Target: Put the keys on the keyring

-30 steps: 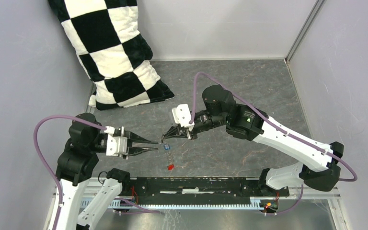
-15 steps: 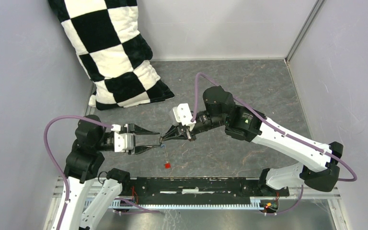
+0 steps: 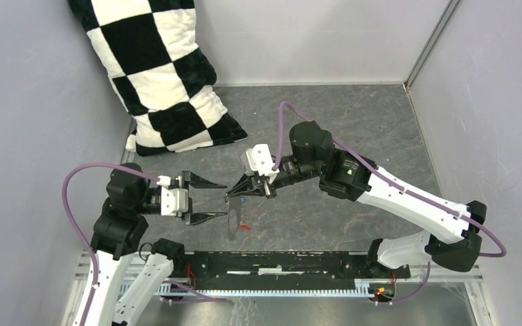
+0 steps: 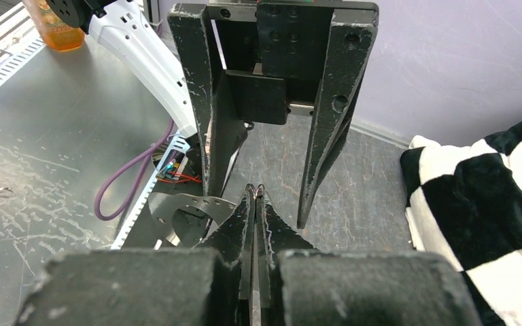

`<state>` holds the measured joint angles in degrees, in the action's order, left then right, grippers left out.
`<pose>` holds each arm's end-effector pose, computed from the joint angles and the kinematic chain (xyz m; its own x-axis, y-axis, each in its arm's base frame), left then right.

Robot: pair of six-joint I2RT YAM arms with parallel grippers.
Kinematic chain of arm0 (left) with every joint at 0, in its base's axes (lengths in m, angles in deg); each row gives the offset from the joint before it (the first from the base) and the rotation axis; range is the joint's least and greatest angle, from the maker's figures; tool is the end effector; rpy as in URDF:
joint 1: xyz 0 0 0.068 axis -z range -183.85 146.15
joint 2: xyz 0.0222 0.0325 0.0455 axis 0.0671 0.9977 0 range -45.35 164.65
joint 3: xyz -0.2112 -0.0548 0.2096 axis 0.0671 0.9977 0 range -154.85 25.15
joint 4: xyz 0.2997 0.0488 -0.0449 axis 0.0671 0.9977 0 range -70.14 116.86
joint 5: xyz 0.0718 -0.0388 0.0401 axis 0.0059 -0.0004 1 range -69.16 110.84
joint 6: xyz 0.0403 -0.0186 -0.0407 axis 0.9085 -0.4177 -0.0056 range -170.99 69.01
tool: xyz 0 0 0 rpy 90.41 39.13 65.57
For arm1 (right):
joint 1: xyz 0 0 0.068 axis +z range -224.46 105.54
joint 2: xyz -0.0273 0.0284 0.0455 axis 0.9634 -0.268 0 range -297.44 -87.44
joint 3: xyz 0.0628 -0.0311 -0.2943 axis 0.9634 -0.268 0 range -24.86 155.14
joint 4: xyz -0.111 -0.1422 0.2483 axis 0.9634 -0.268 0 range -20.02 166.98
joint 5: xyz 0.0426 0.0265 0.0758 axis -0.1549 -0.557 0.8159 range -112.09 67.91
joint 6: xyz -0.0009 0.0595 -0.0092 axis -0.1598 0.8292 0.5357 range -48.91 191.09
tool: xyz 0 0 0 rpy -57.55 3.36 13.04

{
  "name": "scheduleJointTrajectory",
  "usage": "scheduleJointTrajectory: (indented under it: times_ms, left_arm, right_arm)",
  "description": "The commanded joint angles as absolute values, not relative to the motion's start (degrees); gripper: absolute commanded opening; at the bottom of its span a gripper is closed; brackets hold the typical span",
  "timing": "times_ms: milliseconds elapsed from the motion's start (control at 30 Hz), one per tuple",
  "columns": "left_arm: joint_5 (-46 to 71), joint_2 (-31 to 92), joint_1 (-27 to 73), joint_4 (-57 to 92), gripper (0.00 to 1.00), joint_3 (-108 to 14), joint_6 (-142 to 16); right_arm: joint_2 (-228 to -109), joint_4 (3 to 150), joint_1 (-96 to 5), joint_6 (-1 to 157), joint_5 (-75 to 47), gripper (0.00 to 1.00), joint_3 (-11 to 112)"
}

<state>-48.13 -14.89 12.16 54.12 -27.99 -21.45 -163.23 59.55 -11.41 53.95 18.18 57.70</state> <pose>0.0861 -0.0680 0.4132 0.3143 0.0939 -0.9447 0.9459 0.0534 0.3200 0.1274 0.3140 0.4733 0.2053 -0.0926 -0.9743 -0.9497 -0.2593 -0.1755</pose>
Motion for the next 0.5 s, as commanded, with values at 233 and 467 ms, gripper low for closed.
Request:
scheduleJointTrajectory:
  times_ms: [233, 467]
  left_arm:
    - [-41.0, -17.8, 12.3, 40.6, 0.57, -25.2, -25.3]
    - [-41.8, -18.4, 12.3, 38.5, 0.46, -24.3, -28.3]
  right_arm:
    - [-161.9, 65.9, -11.5, 56.4, 18.4, 0.01, 56.9]
    - [-161.8, 67.1, -11.5, 56.9, 18.0, 0.0, 56.2]
